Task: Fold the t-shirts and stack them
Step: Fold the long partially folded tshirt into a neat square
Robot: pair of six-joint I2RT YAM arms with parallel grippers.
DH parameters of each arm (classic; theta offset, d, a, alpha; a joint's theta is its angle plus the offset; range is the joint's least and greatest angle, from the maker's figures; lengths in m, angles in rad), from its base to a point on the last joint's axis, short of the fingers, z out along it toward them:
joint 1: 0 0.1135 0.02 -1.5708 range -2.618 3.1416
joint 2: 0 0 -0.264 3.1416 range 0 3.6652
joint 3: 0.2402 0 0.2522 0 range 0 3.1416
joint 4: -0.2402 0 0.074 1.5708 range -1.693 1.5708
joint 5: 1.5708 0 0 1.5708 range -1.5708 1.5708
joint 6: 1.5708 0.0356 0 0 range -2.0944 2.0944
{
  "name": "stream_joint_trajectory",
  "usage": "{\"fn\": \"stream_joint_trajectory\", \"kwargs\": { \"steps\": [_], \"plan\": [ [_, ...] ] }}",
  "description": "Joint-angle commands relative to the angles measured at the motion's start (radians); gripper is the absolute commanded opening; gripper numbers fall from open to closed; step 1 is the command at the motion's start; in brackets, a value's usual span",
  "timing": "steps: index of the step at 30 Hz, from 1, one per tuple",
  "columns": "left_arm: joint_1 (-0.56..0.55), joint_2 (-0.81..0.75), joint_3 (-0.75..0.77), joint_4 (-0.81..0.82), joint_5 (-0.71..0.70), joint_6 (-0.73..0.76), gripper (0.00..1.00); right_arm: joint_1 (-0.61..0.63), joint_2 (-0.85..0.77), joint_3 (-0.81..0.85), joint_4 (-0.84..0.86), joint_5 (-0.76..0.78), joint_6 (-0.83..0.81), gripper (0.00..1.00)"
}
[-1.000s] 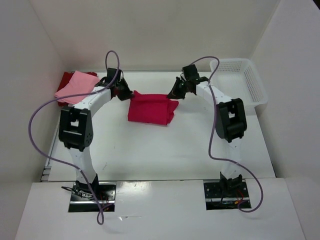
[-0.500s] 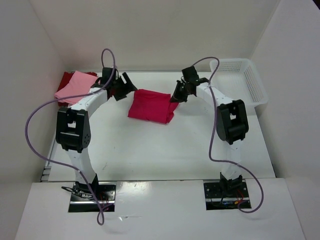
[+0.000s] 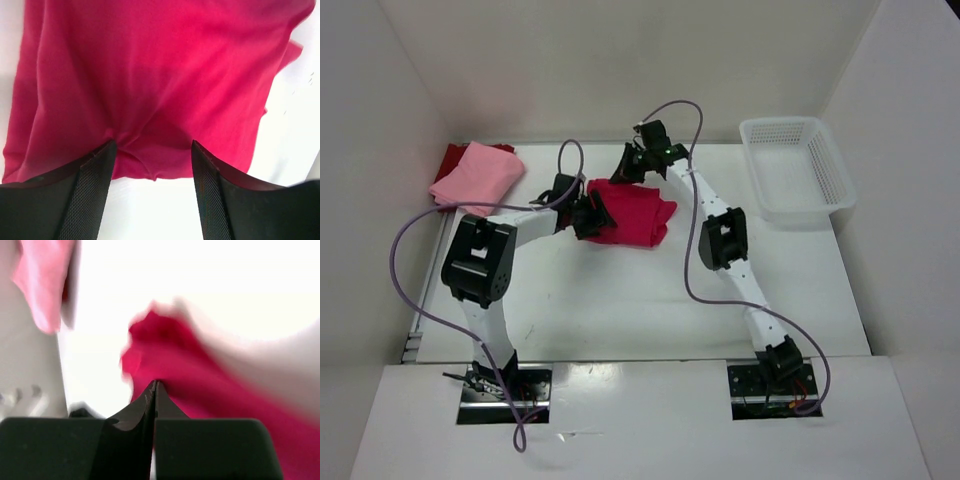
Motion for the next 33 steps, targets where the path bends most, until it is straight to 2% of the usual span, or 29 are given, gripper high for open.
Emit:
{"fn": "stream_joint_trajectory", "kwargs": {
  "steps": [1, 2, 4, 7, 9, 13, 14, 16, 19, 20, 23, 29, 33],
  "plan": [
    [-0.014, -0.067, -0.071, 0.033, 0.006, -0.020, 0.69, -0.013, 0.237, 0.404, -0.211, -0.098, 0.067, 0.01],
    [-0.014, -0.080, -0.086, 0.043, 0.024, -0.037, 0.70, -0.024, 0.287, 0.518, -0.211, -0.143, 0.121, 0.01],
    [-0.023, -0.123, -0.126, 0.053, 0.037, -0.060, 0.75, -0.024, 0.308, 0.447, -0.148, -0.164, 0.154, 0.01],
    [-0.023, -0.213, -0.149, 0.044, 0.037, -0.072, 0.78, -0.024, 0.290, 0.505, -0.159, -0.129, 0.135, 0.00],
    [-0.014, -0.268, -0.149, 0.025, 0.008, -0.072, 0.78, -0.024, 0.204, 0.496, -0.148, -0.079, 0.106, 0.00],
    [0.028, -0.278, -0.082, 0.025, 0.008, -0.072, 0.78, -0.042, 0.063, 0.454, -0.231, 0.027, 0.025, 0.14],
    [0.028, -0.238, -0.033, 0.025, 0.008, -0.072, 0.78, -0.042, 0.041, 0.454, -0.260, 0.052, -0.007, 0.23],
    [0.038, -0.193, 0.024, 0.025, 0.017, -0.062, 0.75, -0.042, -0.005, 0.454, -0.317, 0.102, -0.041, 0.31],
    [0.061, -0.073, 0.119, 0.036, 0.027, -0.072, 0.70, -0.042, -0.014, 0.488, -0.462, 0.164, -0.078, 0.33],
    [0.062, -0.045, 0.139, 0.036, 0.028, -0.084, 0.68, -0.032, -0.014, 0.488, -0.528, 0.176, -0.092, 0.22],
    [0.088, 0.067, 0.234, 0.054, 0.055, -0.094, 0.61, -0.019, -0.029, 0.462, -0.582, 0.176, -0.101, 0.00],
    [0.129, 0.235, 0.408, 0.007, 0.045, -0.072, 0.59, 0.007, -0.128, 0.329, -0.592, 0.211, -0.110, 0.00],
    [0.172, 0.278, 0.417, 0.010, 0.014, -0.074, 0.59, -0.005, -0.262, 0.205, -0.573, 0.167, -0.119, 0.00]
  ]
}}
